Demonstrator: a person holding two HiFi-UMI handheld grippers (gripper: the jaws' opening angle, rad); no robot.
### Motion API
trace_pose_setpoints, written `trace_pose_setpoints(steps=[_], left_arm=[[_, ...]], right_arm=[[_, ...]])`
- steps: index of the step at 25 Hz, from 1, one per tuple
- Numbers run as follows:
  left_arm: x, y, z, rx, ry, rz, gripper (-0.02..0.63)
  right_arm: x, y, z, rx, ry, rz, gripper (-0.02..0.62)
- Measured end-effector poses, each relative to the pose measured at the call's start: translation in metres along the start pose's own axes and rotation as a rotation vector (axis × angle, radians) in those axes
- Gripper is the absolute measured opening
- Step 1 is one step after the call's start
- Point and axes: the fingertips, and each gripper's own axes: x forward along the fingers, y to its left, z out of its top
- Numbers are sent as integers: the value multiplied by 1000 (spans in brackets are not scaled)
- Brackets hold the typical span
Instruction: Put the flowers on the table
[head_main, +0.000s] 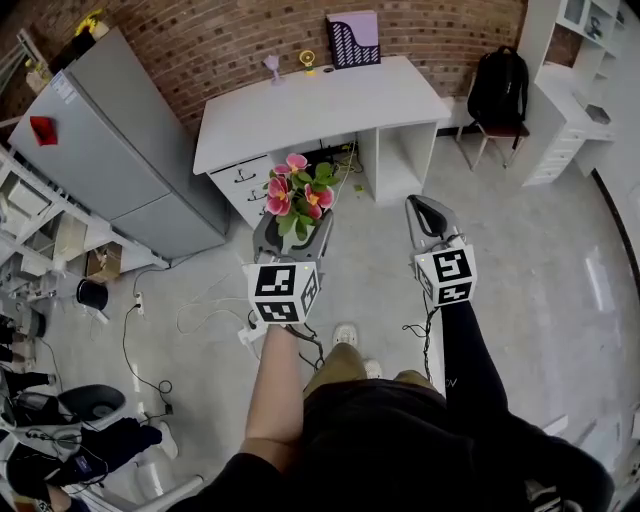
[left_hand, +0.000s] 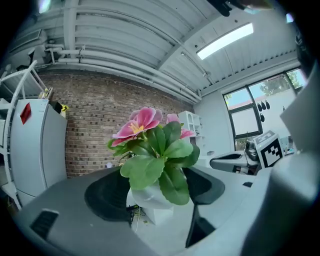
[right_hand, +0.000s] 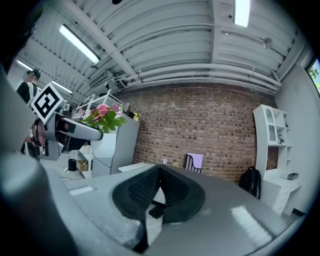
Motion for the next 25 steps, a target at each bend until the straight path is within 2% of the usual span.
trace_pose_setpoints(steps=[5,11,17,25], left_arm=[[25,5,1,12,-3,-16,339],[76,30,1,47,-5,-26,339],[145,79,7,4,-25,-50,338],[249,149,25,55,-54,-79,339]], right_arm=[[18,-11,-7,15,21,-18,0],[71,-31,-12,6,24,-27,0],[148,-44,-13,-11,32,-33,0],[258,-76,-11,-16,32,-78,0]])
